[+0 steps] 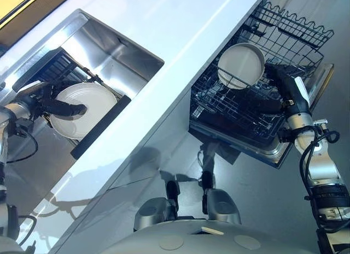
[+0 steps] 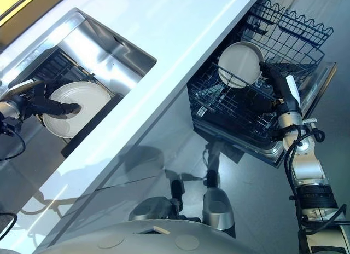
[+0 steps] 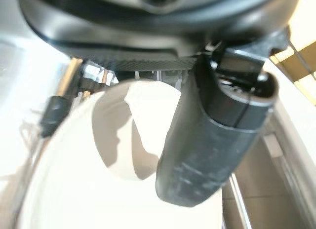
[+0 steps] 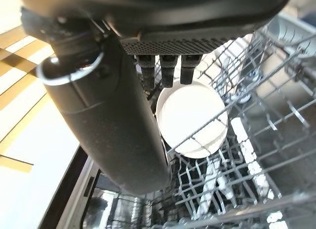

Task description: Pick up plates and place into dishwasher.

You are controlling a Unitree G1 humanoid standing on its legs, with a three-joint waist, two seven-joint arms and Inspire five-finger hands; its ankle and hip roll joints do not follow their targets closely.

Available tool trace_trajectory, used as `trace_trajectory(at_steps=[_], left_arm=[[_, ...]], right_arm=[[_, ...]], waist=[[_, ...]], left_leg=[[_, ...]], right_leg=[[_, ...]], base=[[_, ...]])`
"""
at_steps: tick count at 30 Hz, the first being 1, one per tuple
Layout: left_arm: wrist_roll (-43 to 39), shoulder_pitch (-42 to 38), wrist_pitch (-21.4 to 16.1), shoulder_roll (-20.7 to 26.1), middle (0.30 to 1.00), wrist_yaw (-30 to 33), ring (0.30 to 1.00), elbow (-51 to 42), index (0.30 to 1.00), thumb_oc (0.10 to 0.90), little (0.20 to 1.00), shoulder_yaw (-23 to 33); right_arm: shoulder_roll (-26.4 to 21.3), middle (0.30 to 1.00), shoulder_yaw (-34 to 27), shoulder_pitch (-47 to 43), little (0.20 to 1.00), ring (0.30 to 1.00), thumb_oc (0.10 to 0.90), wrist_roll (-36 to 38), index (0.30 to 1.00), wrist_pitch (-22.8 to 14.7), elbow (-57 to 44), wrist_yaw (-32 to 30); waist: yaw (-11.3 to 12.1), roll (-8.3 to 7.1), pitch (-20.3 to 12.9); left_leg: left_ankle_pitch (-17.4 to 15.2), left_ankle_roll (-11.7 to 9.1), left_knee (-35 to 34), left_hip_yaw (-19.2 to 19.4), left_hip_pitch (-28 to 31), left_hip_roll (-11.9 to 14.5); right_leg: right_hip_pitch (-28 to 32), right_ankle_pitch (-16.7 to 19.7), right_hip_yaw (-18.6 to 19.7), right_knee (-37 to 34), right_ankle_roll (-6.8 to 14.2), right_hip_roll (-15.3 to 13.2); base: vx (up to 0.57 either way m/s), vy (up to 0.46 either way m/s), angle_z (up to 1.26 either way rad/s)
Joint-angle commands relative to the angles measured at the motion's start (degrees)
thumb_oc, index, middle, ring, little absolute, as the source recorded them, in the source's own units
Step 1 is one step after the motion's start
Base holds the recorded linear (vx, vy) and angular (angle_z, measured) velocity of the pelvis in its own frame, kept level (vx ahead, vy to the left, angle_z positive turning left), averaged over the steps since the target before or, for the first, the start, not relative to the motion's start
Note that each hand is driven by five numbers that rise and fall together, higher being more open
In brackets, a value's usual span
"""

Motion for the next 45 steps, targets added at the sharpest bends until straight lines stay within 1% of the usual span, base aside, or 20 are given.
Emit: trace_trajectory(at_steps=[1,4,6,9,13,18,19,21,22,24,26,28,31,32,34,36,37,40,42,45], left_arm=[[-4.6,2.6,-7.3,0.9,0.300,2.1,0.300,-4.2,0.300,0.100,0.200,-1.0],[-4.7,2.0,-12.5,-0.3,0.300,5.8,0.300,-6.8,0.300,0.100,0.200,-0.3],[-4.5,1.5,-14.0,-0.8,0.300,7.2,0.300,-8.7,0.300,0.100,0.200,-0.2],[-5.9,0.4,-16.0,-1.3,0.300,9.3,0.300,-10.6,0.300,0.100,0.200,-0.3],[-7.1,-0.6,-16.6,-2.1,0.300,10.8,0.300,-12.5,0.300,0.100,0.200,-0.4],[-7.4,-1.1,-20.0,-1.7,0.300,15.1,0.300,-14.3,0.300,0.100,0.200,0.0],[-5.8,-1.3,-22.1,-1.3,0.300,19.5,0.300,-15.3,0.300,0.100,0.200,0.5],[-5.9,-1.4,-24.0,-1.1,0.300,22.1,0.300,-15.8,0.300,0.100,0.200,1.2],[-4.1,-1.4,-25.4,-1.1,0.300,25.2,0.300,-16.4,0.300,0.100,0.200,1.8],[-1.1,-1.1,-29.2,-1.1,0.300,33.6,0.300,-18.2,0.300,0.100,0.200,3.6],[4.4,-0.4,-33.1,-2.4,0.300,41.6,0.300,-22.0,0.300,0.100,0.200,6.0],[8.8,0.1,-35.4,-3.7,0.300,46.2,0.300,-24.4,0.300,0.100,0.200,7.3],[16.2,-0.2,-37.2,-5.8,0.300,54.5,0.300,-29.0,0.300,0.100,0.200,7.3],[17.9,-0.3,-38.7,-6.6,0.300,56.9,0.300,-29.5,0.300,0.100,0.200,6.9],[21.3,-0.8,-40.3,-8.6,0.300,60.5,0.300,-31.0,0.300,0.100,0.200,5.8],[24.3,-2.3,-41.2,-11.2,0.300,63.9,0.300,-33.1,0.300,0.100,0.200,3.5],[25.1,-2.6,-41.2,-11.8,0.300,64.4,0.300,-33.5,0.300,0.100,0.200,3.0],[28.8,-5.0,-41.5,-14.8,0.300,66.8,0.300,-35.2,0.300,0.100,0.200,-2.3],[30.5,-6.6,-40.7,-16.2,0.300,67.0,0.300,-35.7,0.300,0.100,0.200,-5.7],[32.0,-9.6,-39.3,-18.3,0.300,67.1,0.300,-35.4,0.300,0.100,0.200,-11.9]], right_arm=[[-0.7,0.900,-1.6,-2.8,0.900,0.900,0.800,1.9,0.900,-5.4,-2.8,-1.1],[0.3,0.900,-1.3,-2.6,0.900,0.900,0.800,2.3,0.900,-5.8,-3.5,-1.7],[0.7,0.900,-1.2,-2.8,0.900,0.900,0.800,2.6,0.900,-6.1,-3.9,-2.2],[1.1,0.900,-1.3,-3.2,0.900,0.900,0.800,2.6,0.900,-6.7,-4.2,-2.7],[1.7,0.900,-1.6,-3.5,0.900,0.900,0.800,2.4,0.900,-7.8,-4.1,-3.1],[1.5,0.900,-2.4,-3.6,0.900,0.900,0.800,3.3,0.900,-9.0,-5.0,-4.7],[1.4,0.900,-2.9,-4.0,0.900,0.900,0.800,3.7,0.900,-10.7,-6.0,-6.4],[1.1,0.900,-3.5,-4.3,0.900,0.900,0.800,4.1,0.900,-11.7,-7.4,-7.5],[1.1,0.900,-4.0,-4.5,0.900,0.900,0.800,4.6,0.900,-12.7,-8.2,-8.0],[1.1,0.900,-5.4,-5.4,0.900,0.900,0.800,6.1,0.900,-14.6,-11.3,-8.6],[2.1,0.900,-7.0,-6.0,0.900,0.900,0.800,9.6,0.900,-15.9,-14.8,-6.2],[3.1,0.900,-7.4,-6.4,0.900,0.900,0.800,13.4,0.900,-15.9,-16.9,-3.3],[4.6,0.900,-6.6,-7.6,0.900,0.900,0.800,19.1,0.900,-14.2,-20.8,1.0],[5.0,0.900,-6.1,-8.1,0.900,0.900,0.800,21.0,0.900,-13.6,-21.6,2.4],[6.2,0.900,-4.5,-9.2,0.900,0.900,0.800,24.7,0.900,-11.5,-23.2,5.3],[8.2,0.900,-1.7,-10.8,0.900,0.900,0.800,29.4,0.900,-7.9,-25.0,9.9],[8.6,0.900,-1.1,-11.1,0.900,0.900,0.800,30.2,0.900,-6.9,-25.4,10.7],[11.8,0.900,4.6,-13.4,0.900,0.900,0.800,36.3,0.900,-0.4,-27.6,14.1],[13.1,0.900,7.6,-14.7,0.900,0.900,0.800,36.6,0.900,0.3,-27.7,14.0],[14.6,0.900,12.0,-17.2,0.900,0.900,0.800,36.1,0.900,-1.0,-26.8,13.2]], waist=[[1.5,-0.07,-6.7],[1.7,-0.38,-7.3],[1.8,-0.49,-7.4],[1.9,-0.65,-7.6],[1.8,-0.82,-7.8],[1.7,-0.80,-8.2],[1.7,-0.79,-8.3],[1.7,-0.84,-8.5],[1.8,-0.90,-8.6],[1.9,-1.15,-9.0],[2.1,-1.48,-9.4],[2.3,-1.76,-9.8],[2.5,-2.29,-10.5],[2.5,-2.45,-10.7],[2.7,-2.80,-11.1],[2.8,-3.20,-11.5],[2.8,-3.27,-11.6],[3.1,-3.75,-11.9],[3.1,-3.90,-12.0],[3.0,-3.99,-12.1]], left_leg=[[-3.8,2.3,1.7,-3.6,-3.5,-3.9],[-3.5,2.0,1.5,-4.5,-3.4,-3.8],[-3.4,1.9,1.3,-5.1,-3.3,-3.7],[-3.4,1.8,1.3,-5.6,-3.1,-3.5],[-3.6,1.7,1.6,-6.1,-2.7,-3.5],[-3.0,1.2,1.5,-6.8,-2.7,-3.2],[-2.8,1.0,1.2,-6.9,-2.5,-3.0],[-2.8,0.8,0.9,-7.0,-2.3,-3.0],[-2.7,0.8,0.8,-7.0,-2.3,-2.9],[-2.5,0.6,0.4,-7.2,-2.2,-2.8],[-2.3,0.3,-0.2,-7.2,-2.0,-2.7],[-2.1,0.1,-0.6,-7.3,-2.0,-2.6],[-1.8,-0.3,-1.5,-7.4,-1.7,-2.4],[-1.6,-0.4,-1.7,-7.4,-1.6,-2.3],[-1.6,-0.6,-1.7,-7.3,-1.5,-2.2],[-1.5,-0.7,-1.8,-7.4,-1.5,-2.1],[-1.5,-0.7,-1.8,-7.4,-1.5,-2.1],[-1.5,-0.9,-1.6,-7.4,-1.3,-1.9],[-1.5,-0.9,-1.6,-7.5,-1.2,-1.8],[-1.5,-1.0,-1.6,-7.4,-0.8,-1.7]], right_leg=[[-1.1,-7.9,-0.6,8.5,5.4,0.2],[-0.5,-8.8,-0.6,8.6,4.7,0.7],[-0.4,-9.3,-0.7,8.9,4.4,1.0],[-0.1,-9.8,-1.0,9.3,4.0,1.3],[0.6,-10.2,-1.0,9.3,3.5,1.6],[1.3,-10.0,-0.7,7.8,2.6,2.4],[1.6,-10.1,-0.8,7.3,2.4,2.6],[1.9,-10.0,-0.9,6.8,2.2,2.7],[2.0,-10.0,-1.0,6.5,2.2,2.7],[2.5,-9.9,-1.1,5.7,1.9,2.9],[2.9,-9.9,-1.4,5.0,1.5,3.1],[3.2,-9.9,-1.6,4.5,1.4,3.3],[3.6,-10.1,-2.2,4.1,1.0,3.5],[3.7,-10.2,-2.5,4.1,0.9,3.5],[3.9,-10.4,-3.0,4.2,0.8,3.5],[4.1,-10.6,-3.3,4.3,0.6,3.6],[4.1,-10.7,-3.4,4.3,0.5,3.6],[4.4,-11.0,-4.2,4.7,0.4,3.6],[4.5,-11.0,-4.5,4.9,0.4,3.6],[4.9,-11.0,-4.7,4.9,0.4,3.7]], base=[[-0.01,-0.098,0.13],[-0.02,-0.103,0.09],[-0.03,-0.088,0.10],[-0.03,-0.082,0.11],[-0.01,-0.075,0.10],[-0.01,-0.056,0.12],[0.02,-0.037,0.14],[0.02,-0.031,0.10],[0.01,-0.017,0.05],[0.00,0.000,0.00],[0.01,-0.014,0.02],[0.00,0.000,0.00],[0.01,-0.012,0.03],[0.01,-0.024,0.04],[0.01,-0.015,0.01],[0.00,0.000,0.00],[0.00,0.000,0.00],[0.00,-0.036,0.03],[0.00,-0.040,0.05],[0.01,-0.038,0.10]])
